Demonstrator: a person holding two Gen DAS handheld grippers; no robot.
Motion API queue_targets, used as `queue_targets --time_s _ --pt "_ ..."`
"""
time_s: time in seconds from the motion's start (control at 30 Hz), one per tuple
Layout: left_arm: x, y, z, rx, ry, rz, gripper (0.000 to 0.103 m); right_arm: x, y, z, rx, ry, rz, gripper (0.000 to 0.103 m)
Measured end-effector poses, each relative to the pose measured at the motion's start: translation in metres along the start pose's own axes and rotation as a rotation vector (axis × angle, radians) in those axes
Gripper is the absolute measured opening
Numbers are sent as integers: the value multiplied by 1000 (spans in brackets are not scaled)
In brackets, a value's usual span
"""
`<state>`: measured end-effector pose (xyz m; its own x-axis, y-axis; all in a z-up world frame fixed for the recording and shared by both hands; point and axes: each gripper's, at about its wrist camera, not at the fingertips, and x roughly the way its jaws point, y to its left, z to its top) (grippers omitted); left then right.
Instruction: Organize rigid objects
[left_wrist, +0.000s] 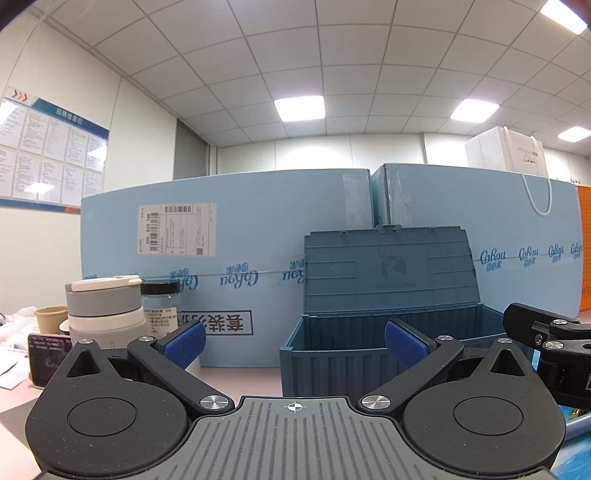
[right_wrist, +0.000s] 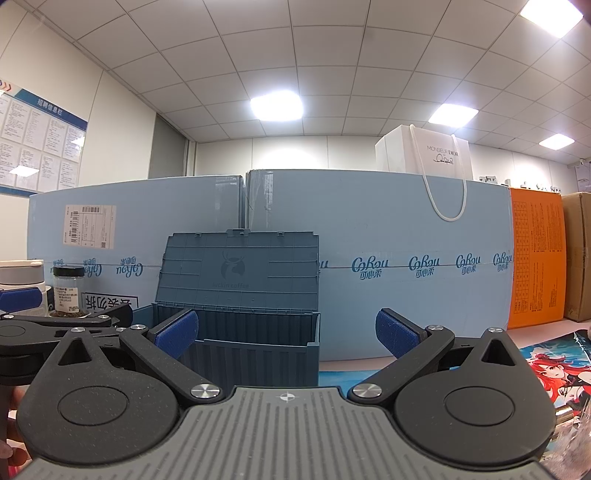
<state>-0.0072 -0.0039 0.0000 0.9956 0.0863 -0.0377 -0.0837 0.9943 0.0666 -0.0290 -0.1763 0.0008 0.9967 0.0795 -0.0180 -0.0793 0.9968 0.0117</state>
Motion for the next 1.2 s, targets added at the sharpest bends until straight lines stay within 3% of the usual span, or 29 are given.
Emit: queue_targets --time_s 1.0,1.2 --pt "0 3 1 -16 3 -3 103 -5 -6 1 45 -30 1 103" --pt "-1 9 3 -58 12 -41 103 -11 -12 3 73 -65 -7 103"
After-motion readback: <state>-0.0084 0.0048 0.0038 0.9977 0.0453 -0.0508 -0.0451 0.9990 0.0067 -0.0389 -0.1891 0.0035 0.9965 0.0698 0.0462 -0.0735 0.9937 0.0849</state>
